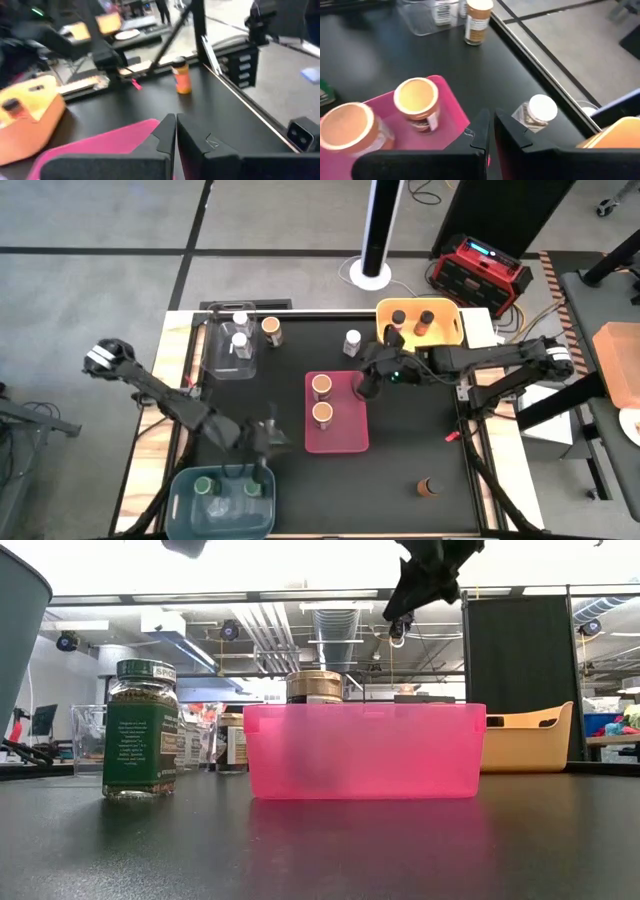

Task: Sort spices by type
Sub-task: Put the green seasoning bottle into the blue bin

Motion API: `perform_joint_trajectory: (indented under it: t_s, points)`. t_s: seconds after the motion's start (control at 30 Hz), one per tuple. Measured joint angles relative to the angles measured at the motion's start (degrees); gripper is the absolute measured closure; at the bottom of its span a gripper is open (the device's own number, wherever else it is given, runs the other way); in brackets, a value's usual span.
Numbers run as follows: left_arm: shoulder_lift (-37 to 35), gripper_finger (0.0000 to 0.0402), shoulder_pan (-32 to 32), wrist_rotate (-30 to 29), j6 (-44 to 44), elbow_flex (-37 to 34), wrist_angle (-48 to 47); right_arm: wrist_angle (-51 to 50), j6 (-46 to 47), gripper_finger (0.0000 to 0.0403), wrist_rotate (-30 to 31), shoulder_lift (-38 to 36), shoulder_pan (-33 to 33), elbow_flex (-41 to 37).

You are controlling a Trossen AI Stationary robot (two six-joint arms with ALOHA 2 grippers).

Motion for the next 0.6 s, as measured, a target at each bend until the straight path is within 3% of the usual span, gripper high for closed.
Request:
perform_joint_trajectory:
  t_s: [0.13,0.33,0.6]
  points:
    - [-10.9,0.0402,2.9,0.5,2.3,-2.7,-6.8,0.0,-0.7,0.0386,-1.7,0.0,-4.3,0.0]
    - [-26.0,0.0402,12.3,-1.1,1.7,-3.4,-19.2,0.1,-2.7,0.0386,-8.7,0.3,-11.0,0.0]
    - [-36.6,0.0402,19.8,-6.0,-3.7,1.6,-38.9,5.1,-5.8,0.0386,-9.2,2.1,-13.0,0.0]
